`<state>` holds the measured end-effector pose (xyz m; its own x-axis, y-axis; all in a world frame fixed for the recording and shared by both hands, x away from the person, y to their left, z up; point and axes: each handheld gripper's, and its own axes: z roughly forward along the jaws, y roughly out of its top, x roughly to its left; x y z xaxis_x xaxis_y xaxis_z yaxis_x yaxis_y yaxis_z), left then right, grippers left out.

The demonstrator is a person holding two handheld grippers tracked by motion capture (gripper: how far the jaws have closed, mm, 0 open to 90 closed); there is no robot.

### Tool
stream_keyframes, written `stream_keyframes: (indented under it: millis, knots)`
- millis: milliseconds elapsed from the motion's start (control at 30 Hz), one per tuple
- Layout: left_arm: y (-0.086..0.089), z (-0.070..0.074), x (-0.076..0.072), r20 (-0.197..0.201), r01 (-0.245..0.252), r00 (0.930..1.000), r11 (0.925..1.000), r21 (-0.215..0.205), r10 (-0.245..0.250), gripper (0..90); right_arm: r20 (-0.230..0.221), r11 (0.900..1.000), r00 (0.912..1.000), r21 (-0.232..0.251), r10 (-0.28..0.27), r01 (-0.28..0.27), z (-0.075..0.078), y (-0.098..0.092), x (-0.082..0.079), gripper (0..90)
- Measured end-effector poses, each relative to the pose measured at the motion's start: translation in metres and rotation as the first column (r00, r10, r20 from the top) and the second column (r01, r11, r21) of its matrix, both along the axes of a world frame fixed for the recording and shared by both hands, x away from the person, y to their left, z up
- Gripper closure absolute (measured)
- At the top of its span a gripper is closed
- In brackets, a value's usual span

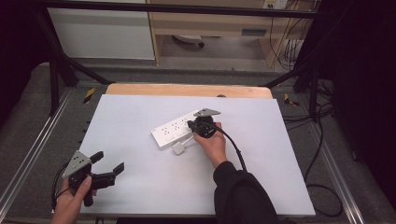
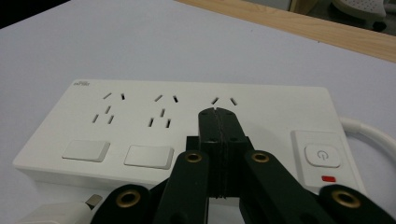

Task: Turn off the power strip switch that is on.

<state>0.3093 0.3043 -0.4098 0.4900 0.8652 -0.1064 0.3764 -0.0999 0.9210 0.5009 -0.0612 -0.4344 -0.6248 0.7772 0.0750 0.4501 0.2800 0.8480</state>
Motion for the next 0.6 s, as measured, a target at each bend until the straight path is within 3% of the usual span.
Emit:
stream_keyframes:
  millis: [600]
  knots:
    - [0.0002,0.0001,0.0,0.002,0.0,1.0,1.0,-0.001,0.0,5.3,-0.004,1.0,1.0,-0.016,0.008,-0.008,-0.0067,0.0062,-0.0007,90.0]
